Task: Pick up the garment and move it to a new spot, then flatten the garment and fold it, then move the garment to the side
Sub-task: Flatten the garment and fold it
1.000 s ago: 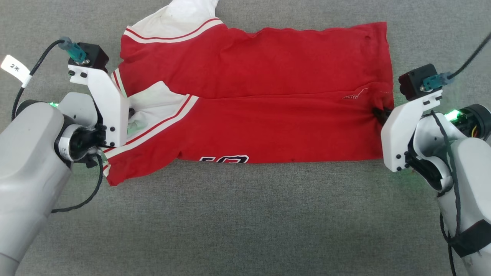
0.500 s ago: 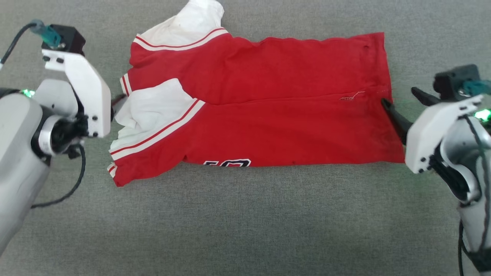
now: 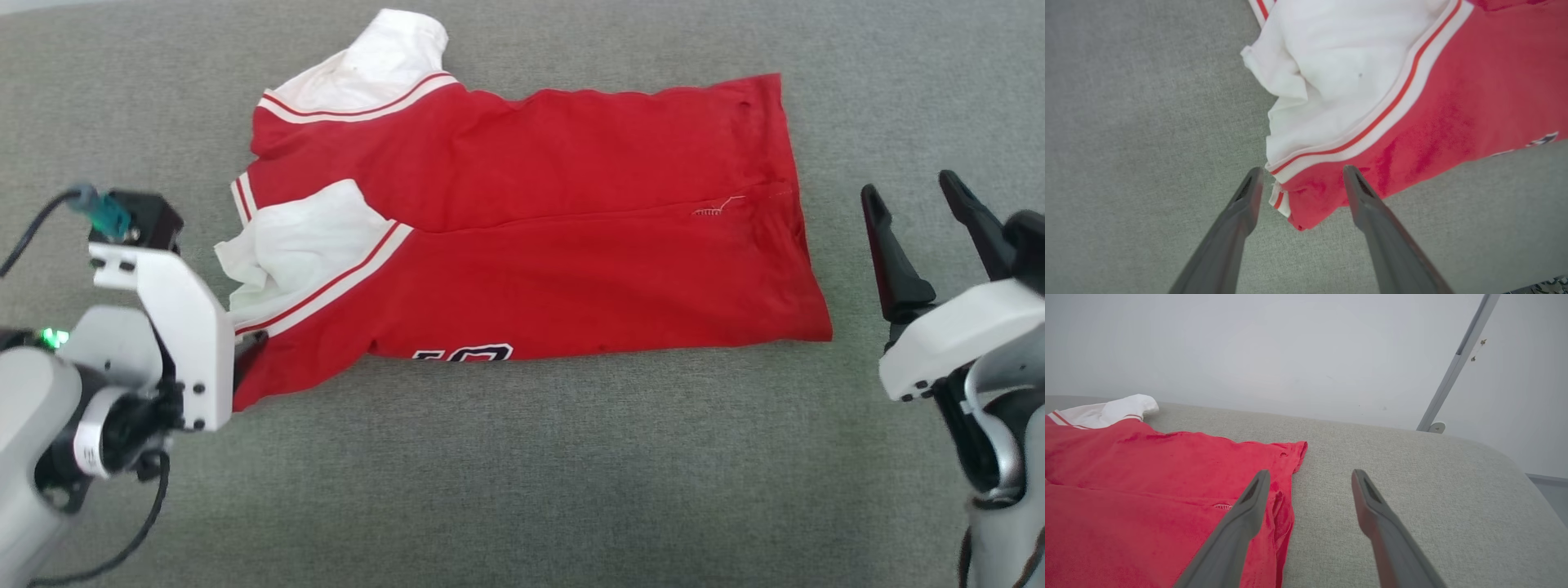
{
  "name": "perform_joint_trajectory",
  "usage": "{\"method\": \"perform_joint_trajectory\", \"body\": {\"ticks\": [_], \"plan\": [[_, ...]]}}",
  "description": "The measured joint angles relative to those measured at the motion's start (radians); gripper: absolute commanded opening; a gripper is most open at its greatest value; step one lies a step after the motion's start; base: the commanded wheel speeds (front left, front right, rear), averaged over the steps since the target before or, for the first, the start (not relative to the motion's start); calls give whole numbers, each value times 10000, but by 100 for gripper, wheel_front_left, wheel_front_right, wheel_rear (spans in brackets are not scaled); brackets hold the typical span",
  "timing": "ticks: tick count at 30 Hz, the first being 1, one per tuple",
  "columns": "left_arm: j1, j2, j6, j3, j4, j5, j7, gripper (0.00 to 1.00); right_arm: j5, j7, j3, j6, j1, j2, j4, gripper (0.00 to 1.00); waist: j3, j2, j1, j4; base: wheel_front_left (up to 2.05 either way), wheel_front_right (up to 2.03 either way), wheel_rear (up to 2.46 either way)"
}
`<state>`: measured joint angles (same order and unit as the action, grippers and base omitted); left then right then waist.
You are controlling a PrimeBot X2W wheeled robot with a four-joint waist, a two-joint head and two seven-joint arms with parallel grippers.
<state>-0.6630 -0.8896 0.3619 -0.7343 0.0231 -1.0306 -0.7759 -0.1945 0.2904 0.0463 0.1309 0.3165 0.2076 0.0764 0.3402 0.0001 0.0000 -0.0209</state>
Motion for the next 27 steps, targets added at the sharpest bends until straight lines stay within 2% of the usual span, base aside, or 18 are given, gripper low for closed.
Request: {"method": "perform_joint_trajectory", "body": {"ticks": [1, 4, 7, 15, 16, 17, 18, 27], "plan": [[315, -167, 205, 38, 278, -111, -2, 100, 127, -245, 207, 0, -159, -313, 186, 100, 21, 0, 0, -73, 0, 0, 0], [658, -265, 418, 88, 303, -215, 31, 100, 330, -474, 372, 0, -384, -639, 387, 100, 70, 0, 0, -187, 0, 0, 0], [813, -215, 424, 161, -44, -320, 263, 100, 410, -451, 391, 0, -576, -846, 439, 100, 131, 0, 0, -322, 0, 0, 0], [787, 313, -194, 286, -1818, -709, 573, 100, 255, 276, 163, 0, -857, -1093, 316, 100, 347, 0, 0, -627, 0, 0, 0], [709, 385, -291, 274, -1990, -721, 539, 78, 165, 431, 150, 0, -860, -1114, 291, 100, 369, 0, 0, -636, 0, 0, 0], [650, 462, -431, 267, -2132, -736, 539, 17, 92, 631, 92, 0, -861, -1112, 244, 100, 390, 0, 0, -635, 0, 0, 0], [576, 552, -527, 259, -2297, -798, 527, 0, 36, 819, 50, 0, -867, -1120, 184, 100, 403, 0, 0, -624, 0, 0, 0], [-74, 1216, -1174, -40, -3110, -656, 545, 0, -364, 3129, -138, 0, -363, -1014, -320, 100, 471, 0, 0, -289, 0, 0, 0]]}}
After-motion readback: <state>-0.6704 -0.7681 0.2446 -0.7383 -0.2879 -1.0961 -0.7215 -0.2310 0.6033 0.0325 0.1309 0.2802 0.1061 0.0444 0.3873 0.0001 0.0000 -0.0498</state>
